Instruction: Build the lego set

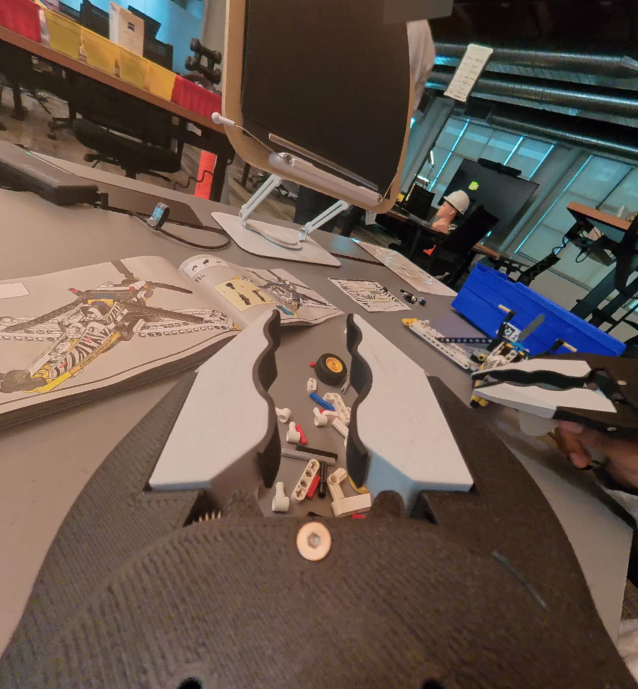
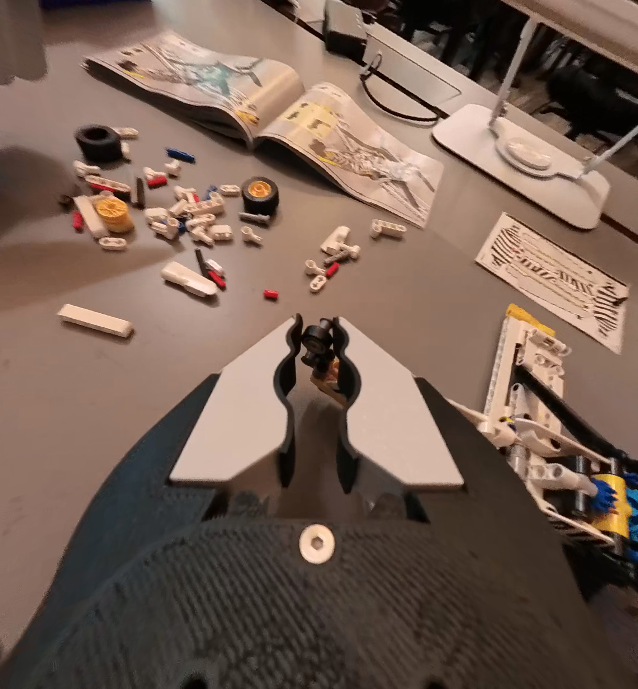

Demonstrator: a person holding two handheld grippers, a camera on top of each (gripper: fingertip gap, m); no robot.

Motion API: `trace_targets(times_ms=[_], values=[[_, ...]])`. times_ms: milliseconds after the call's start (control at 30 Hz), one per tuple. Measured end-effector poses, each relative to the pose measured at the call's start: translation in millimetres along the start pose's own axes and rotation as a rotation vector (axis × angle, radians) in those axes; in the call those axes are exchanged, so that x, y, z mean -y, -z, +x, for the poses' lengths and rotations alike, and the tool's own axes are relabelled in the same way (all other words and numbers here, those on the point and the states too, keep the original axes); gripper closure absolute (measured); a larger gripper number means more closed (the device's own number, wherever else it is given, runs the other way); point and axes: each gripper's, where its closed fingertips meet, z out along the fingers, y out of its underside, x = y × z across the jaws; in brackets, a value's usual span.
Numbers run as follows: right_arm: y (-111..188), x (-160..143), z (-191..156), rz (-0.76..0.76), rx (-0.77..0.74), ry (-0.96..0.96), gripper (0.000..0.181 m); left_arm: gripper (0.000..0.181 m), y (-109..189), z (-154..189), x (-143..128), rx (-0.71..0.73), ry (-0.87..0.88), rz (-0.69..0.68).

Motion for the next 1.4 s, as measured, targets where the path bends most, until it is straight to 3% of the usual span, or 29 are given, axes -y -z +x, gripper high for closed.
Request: trace_targets(times_ms=[300,633,867,1033,1133,1267,1400], values=[[11,8,-41,0.031,0.287,-0.008,0.165,0.147,0,-1,0,-0.001,0.006,-0.002],[17,11,-39,0.024,0.271,0.034,0.148,0.147,0,0,0,-0.001,0.007,0.000],[33,63,-57,0.328,0.232,0.045,0.151,0.146,0,0,-1,-0.002,0.007,-0.007],[41,79,-129,0.483,0.469,-0.028,0.152,0.145,-7,-2,-7,-0.006,0.038,-0.053],[39,75,-135,0.491,0.469,-0.018,0.151,0.138,-23,3,-18,-0.005,0.046,-0.153],[43,74,-119,0.523,0.415,-0.022,0.151,0.098,-70,5,-36,0.070,-0.100,-0.399],[51,75,-112,0.568,0.415,-0.061,0.149,0.093,-134,-27,-25,0.223,-0.174,-0.442]])
